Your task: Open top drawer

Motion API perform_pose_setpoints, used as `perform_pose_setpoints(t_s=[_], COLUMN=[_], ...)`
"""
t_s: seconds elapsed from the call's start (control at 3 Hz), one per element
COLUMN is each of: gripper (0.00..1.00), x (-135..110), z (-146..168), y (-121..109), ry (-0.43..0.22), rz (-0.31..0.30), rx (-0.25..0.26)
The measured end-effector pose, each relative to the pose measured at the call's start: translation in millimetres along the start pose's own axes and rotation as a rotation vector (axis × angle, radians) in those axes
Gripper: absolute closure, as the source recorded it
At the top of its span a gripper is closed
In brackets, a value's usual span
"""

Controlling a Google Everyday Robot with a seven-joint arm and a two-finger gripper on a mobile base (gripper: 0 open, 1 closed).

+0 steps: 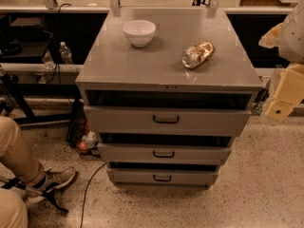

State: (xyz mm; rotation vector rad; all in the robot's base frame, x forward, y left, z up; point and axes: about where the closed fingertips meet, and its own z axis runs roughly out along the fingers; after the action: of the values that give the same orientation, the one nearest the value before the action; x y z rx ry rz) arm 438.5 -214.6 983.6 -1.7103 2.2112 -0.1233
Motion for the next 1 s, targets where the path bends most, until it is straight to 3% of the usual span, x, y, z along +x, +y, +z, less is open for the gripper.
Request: perform_pose_setpoints(t_s=[0.33,0.67,1.0], gripper=[0.0,0.0,0.0], x=[0.2,3.0,9.3], z=[1.6,23.5,75.7], y=[1.9,10.8,29.2], ry=[-0.008,-0.013,-0.037], rz=[-0.006,-0.023,-0.05], rx=[0.004,0.0,-0.032])
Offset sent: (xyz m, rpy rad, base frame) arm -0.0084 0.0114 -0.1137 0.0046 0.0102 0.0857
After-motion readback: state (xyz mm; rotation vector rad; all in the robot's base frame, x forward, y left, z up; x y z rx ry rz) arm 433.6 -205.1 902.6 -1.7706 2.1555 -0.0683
